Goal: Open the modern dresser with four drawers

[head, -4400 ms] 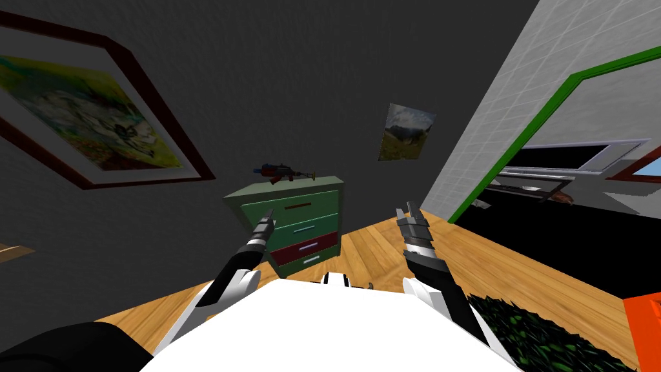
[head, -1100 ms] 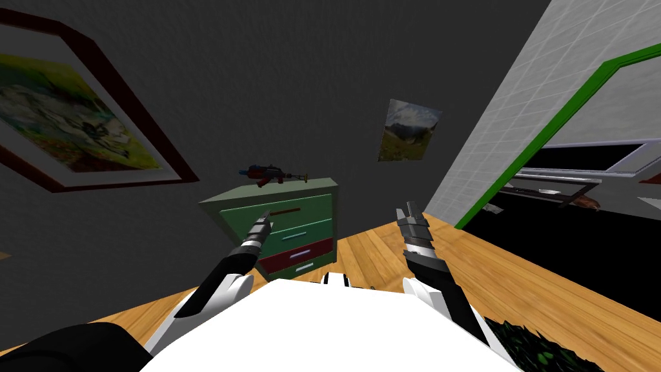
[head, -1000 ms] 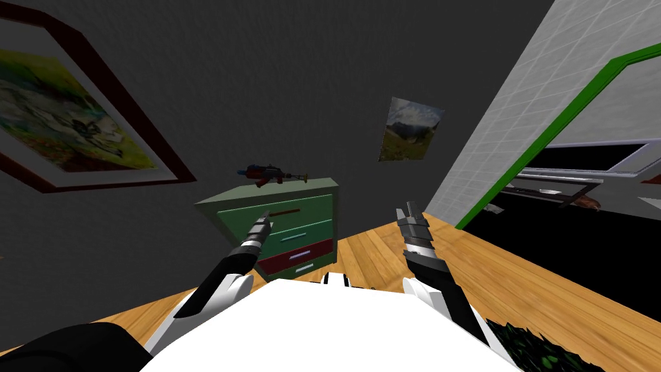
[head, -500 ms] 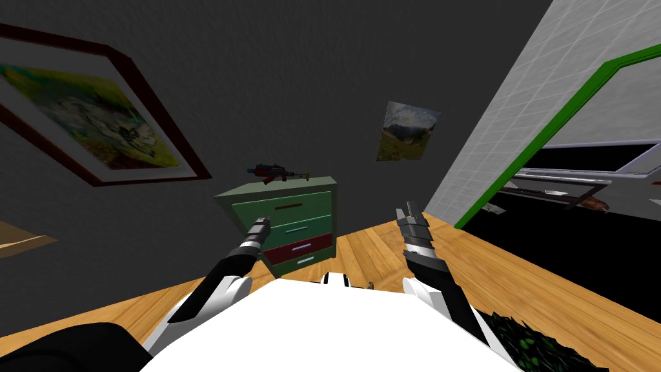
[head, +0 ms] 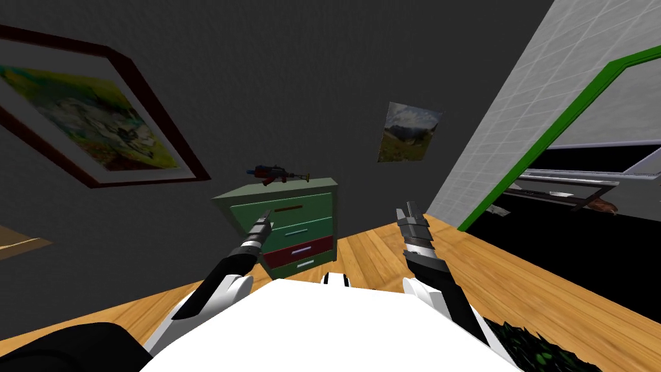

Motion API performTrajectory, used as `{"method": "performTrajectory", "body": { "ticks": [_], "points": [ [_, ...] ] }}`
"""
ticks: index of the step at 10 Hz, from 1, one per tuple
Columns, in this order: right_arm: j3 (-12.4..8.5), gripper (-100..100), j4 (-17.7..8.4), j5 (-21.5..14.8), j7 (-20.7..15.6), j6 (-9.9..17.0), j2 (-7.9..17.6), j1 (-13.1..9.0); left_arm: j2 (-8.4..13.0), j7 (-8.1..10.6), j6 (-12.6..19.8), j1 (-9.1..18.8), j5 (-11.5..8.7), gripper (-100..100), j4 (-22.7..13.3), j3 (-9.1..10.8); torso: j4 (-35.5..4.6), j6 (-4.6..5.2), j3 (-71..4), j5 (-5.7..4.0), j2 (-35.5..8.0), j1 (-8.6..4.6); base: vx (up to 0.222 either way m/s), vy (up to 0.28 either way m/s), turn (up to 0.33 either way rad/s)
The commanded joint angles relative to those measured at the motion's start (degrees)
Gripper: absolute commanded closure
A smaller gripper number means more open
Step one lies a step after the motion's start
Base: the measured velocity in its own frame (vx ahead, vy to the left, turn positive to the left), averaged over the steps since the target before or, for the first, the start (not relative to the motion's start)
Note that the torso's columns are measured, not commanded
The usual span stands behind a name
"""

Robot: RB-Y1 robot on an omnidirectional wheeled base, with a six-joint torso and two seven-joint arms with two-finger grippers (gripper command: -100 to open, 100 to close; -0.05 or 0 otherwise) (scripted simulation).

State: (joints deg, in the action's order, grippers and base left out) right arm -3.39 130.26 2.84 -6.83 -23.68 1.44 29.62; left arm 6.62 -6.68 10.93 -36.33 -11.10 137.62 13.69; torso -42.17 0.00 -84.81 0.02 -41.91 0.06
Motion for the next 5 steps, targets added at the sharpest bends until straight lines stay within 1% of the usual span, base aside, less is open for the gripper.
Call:
{"method": "performTrajectory", "body": {
  "ticks": [1,2,3,4,5],
  "points": [
    [0.0,0,0.0,0.0,0.0,0.0,0.0,0.0,0.0,-0.04,-0.1,0.3,0.1,-100,-0.5,-0.07,-0.1,0.0,0.1,-0.04,-0.2,-0.14,0.087,0.011,-0.008],
    [0.0,0,0.0,0.0,0.0,0.0,0.0,0.0,-0.1,0.11,0.9,0.0,-0.1,-100,0.7,0.23,-0.2,-0.01,0.4,-0.06,-0.7,-0.2,0.126,0.035,-0.008],
    [0.0,0,0.0,0.0,0.0,0.0,0.0,0.0,0.0,0.02,0.4,0.2,0.0,-100,0.1,0.1,-0.2,0.0,0.4,-0.03,-0.6,-0.07,0.079,0.022,-0.003],
    [0.0,0,0.0,0.0,0.0,0.0,0.0,0.0,0.0,0.05,0.5,0.2,0.0,100,0.2,0.13,-0.2,0.0,0.4,-0.02,-0.6,-0.07,0.011,0.003,-0.001],
    [0.0,0,0.0,0.0,0.0,0.0,0.0,0.0,0.1,0.04,0.5,-0.6,-0.3,100,1.0,-0.05,-0.2,0.0,0.4,-0.03,-0.7,-0.11,-0.106,-0.046,0.028]
  ]
}}
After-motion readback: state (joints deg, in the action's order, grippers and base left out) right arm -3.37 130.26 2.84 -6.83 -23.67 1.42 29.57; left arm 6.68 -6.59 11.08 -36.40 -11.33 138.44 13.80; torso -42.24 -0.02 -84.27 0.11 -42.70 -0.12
